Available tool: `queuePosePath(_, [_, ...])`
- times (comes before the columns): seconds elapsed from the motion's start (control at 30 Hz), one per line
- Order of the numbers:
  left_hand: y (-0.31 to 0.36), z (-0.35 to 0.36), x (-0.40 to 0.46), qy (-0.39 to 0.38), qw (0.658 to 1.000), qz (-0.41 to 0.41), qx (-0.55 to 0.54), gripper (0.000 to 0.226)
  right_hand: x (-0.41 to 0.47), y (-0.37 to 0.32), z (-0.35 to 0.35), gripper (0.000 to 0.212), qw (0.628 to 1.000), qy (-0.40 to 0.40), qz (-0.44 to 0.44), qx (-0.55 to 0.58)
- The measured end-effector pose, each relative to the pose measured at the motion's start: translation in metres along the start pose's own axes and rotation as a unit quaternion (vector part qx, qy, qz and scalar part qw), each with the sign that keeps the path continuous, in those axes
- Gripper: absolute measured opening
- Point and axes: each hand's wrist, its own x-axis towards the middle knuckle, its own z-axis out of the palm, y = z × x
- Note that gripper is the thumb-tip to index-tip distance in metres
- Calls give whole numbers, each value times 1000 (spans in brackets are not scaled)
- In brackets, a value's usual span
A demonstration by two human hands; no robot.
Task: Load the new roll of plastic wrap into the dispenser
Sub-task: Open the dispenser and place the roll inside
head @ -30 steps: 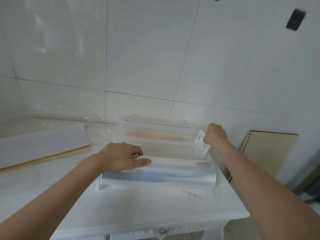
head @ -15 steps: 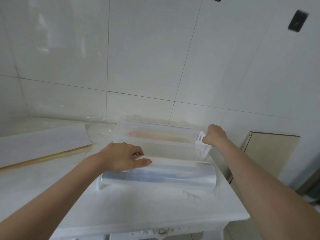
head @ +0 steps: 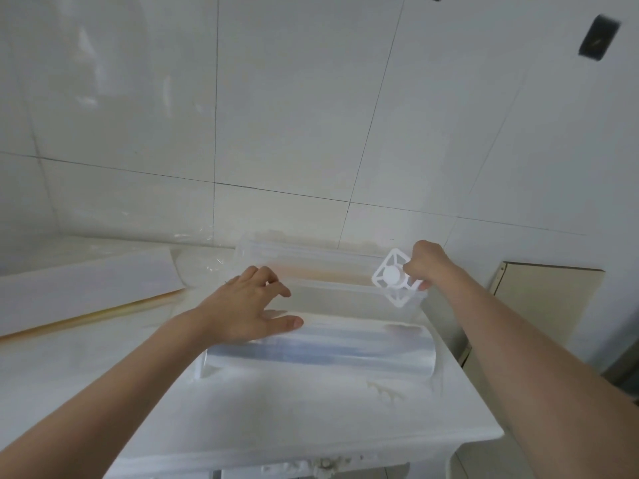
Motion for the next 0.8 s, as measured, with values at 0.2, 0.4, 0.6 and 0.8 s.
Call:
queuePosePath(0.2, [1,0,4,-41,999,1,-2,120,-11,14,-22,13,987,73,-6,141])
queuePosePath(0.4, [6,-4,1,-58,998,-3,-12,85,-44,19,-44,18,956,88,-15,278])
queuePosePath(0.6, [8,-6,0,-47,998,-25,-20,50,-73,32,-52,16,965,136,5,223])
queuePosePath(0.8, [6,-3,-1,-57,998,-14,-37,87,-102,44,-45,23,985,116,11,127])
